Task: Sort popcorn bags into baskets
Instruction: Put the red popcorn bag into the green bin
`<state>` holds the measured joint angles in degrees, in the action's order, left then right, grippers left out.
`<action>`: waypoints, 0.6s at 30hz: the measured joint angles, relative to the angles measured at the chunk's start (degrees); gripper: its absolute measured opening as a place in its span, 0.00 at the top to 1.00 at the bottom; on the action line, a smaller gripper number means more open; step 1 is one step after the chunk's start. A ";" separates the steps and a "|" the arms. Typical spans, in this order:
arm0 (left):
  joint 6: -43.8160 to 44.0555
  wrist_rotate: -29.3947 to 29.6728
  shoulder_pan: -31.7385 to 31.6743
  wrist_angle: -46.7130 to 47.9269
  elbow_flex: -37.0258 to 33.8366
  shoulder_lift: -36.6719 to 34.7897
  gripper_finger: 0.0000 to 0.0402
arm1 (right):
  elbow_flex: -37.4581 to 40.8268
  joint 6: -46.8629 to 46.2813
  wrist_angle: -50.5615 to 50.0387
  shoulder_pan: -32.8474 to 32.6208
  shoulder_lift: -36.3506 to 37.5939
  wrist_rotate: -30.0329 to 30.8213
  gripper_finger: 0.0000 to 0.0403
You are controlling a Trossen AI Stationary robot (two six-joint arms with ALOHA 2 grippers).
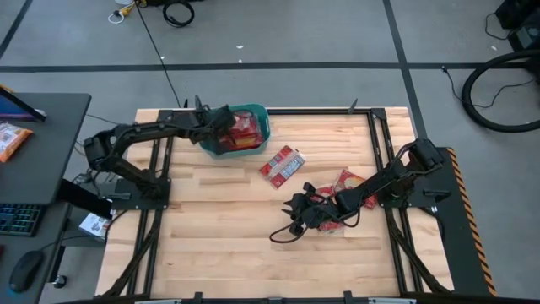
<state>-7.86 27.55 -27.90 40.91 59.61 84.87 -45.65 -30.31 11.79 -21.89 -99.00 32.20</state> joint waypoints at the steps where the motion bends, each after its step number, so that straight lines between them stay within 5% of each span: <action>1: -0.07 -1.00 -0.44 -1.04 0.00 0.10 0.91 | 0.00 0.10 0.16 0.04 0.00 -0.22 0.70; 11: -2.08 -5.30 1.96 -4.37 0.78 0.08 0.57 | 0.00 0.51 0.16 0.06 0.00 -0.34 0.70; 18: -15.50 -24.04 10.74 -12.40 0.23 0.01 0.54 | 0.00 0.82 0.16 0.06 0.00 -0.35 0.70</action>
<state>-23.35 3.50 -17.16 28.50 59.84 84.88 -45.65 -29.50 11.94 -21.82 -99.00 31.85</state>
